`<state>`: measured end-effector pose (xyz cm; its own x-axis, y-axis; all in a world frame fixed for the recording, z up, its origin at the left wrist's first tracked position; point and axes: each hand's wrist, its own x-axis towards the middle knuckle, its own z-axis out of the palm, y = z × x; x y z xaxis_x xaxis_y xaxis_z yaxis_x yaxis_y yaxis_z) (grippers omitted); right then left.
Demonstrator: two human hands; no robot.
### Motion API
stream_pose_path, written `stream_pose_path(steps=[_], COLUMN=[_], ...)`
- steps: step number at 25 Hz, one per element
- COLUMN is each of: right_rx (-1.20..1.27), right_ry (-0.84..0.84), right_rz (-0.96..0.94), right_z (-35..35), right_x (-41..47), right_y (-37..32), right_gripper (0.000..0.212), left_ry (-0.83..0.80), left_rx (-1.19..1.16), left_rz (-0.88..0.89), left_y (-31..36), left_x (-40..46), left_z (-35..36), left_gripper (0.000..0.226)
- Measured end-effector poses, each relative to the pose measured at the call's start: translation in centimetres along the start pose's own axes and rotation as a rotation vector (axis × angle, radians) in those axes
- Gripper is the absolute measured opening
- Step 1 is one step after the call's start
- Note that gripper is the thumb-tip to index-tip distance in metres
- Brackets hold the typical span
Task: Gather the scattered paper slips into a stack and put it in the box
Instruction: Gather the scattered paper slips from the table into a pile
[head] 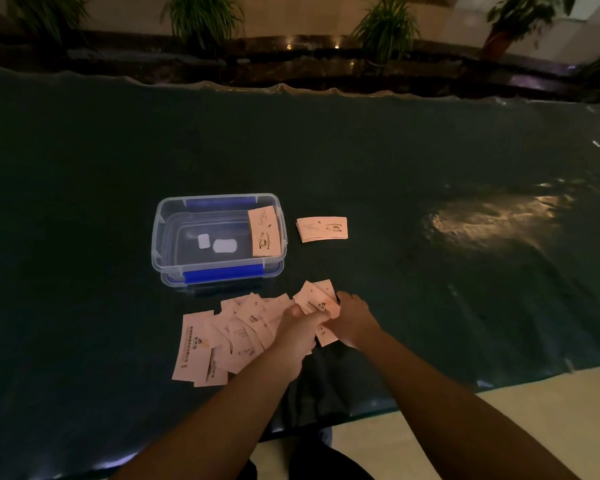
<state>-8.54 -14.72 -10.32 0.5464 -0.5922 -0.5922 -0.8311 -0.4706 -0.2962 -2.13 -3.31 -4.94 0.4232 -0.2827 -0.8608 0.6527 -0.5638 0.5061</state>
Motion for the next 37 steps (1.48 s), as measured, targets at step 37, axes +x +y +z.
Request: stream_pose_path(steps=[37], right_rx=[-0.221], right_ry=[-0.108], right_rz=[-0.283], right_z=[-1.9], right_x=[-1.1], right_y=[-2.1], right_gripper=[0.034], left_ry=[0.08], left_rx=[0.117], left_rz=[0.139], left_y=[-4.4], left_x=[-2.3], left_z=[-4.7], left_gripper=[0.044])
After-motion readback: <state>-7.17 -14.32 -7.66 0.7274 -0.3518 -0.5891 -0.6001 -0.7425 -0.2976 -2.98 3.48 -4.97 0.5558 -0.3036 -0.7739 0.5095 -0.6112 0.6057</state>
